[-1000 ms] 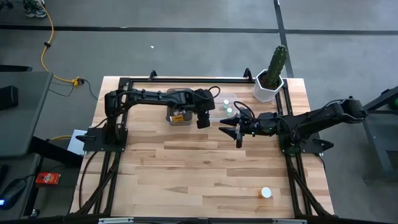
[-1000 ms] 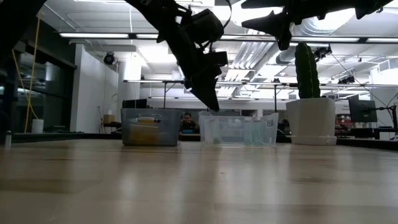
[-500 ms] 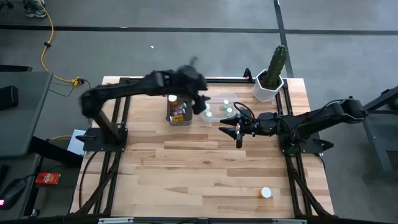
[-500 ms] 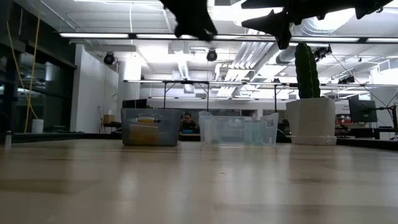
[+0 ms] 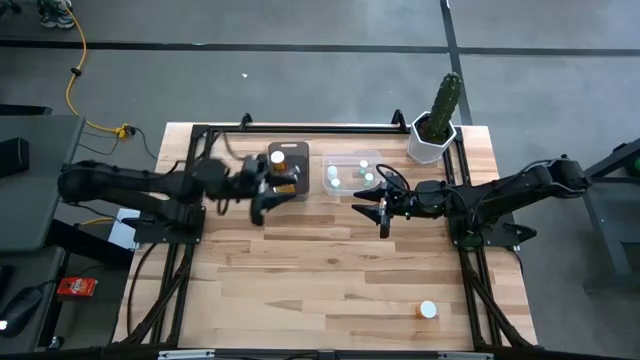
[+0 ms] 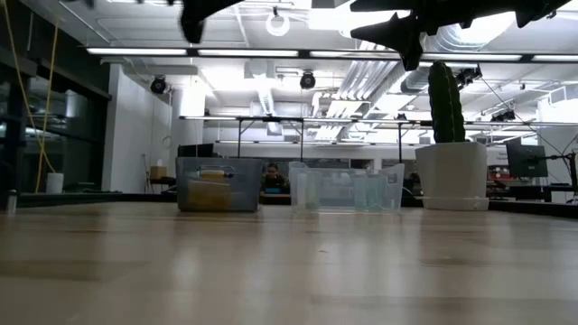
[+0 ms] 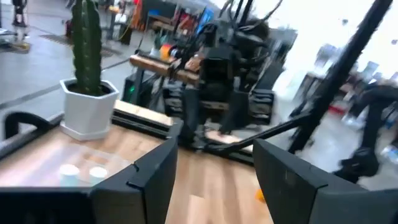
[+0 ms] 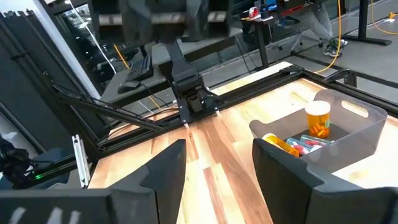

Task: Pick and place medicine bottles into bin by pill shape (circle, oval)
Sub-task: Put the orange capsule bottle into the black bin

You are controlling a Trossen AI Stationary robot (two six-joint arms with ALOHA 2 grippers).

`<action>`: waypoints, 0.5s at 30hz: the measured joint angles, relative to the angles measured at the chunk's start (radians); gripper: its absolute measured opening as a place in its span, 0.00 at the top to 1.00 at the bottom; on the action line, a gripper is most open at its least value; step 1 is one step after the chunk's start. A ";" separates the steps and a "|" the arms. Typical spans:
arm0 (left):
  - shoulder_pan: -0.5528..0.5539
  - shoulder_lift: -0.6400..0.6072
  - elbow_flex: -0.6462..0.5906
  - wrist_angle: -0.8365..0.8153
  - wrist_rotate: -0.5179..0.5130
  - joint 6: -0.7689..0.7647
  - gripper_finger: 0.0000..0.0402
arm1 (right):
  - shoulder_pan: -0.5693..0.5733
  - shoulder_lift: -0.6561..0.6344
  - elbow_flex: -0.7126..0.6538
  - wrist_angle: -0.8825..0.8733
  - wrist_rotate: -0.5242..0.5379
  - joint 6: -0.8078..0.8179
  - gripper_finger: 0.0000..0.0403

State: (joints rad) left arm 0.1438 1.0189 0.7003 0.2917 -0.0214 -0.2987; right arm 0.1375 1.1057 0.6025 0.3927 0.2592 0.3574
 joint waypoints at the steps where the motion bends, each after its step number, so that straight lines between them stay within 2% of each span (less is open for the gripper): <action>1: -0.020 -0.034 -0.052 0.037 -0.024 -0.014 0.51 | 0.000 0.000 0.000 0.000 0.000 0.001 0.56; 4: -0.060 -0.118 -0.165 0.102 -0.104 -0.022 0.51 | 0.000 0.000 0.000 0.000 0.000 0.019 0.56; 7: -0.076 -0.179 -0.219 0.119 -0.156 -0.023 0.51 | 0.000 0.000 0.000 0.001 0.000 0.054 0.56; 15: -0.076 -0.224 -0.231 0.117 -0.163 -0.023 0.51 | 0.000 0.000 0.000 0.000 0.000 0.035 0.56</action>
State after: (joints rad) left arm 0.0681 0.7952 0.4698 0.4088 -0.1848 -0.3214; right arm 0.1375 1.1061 0.6025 0.3931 0.2592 0.3928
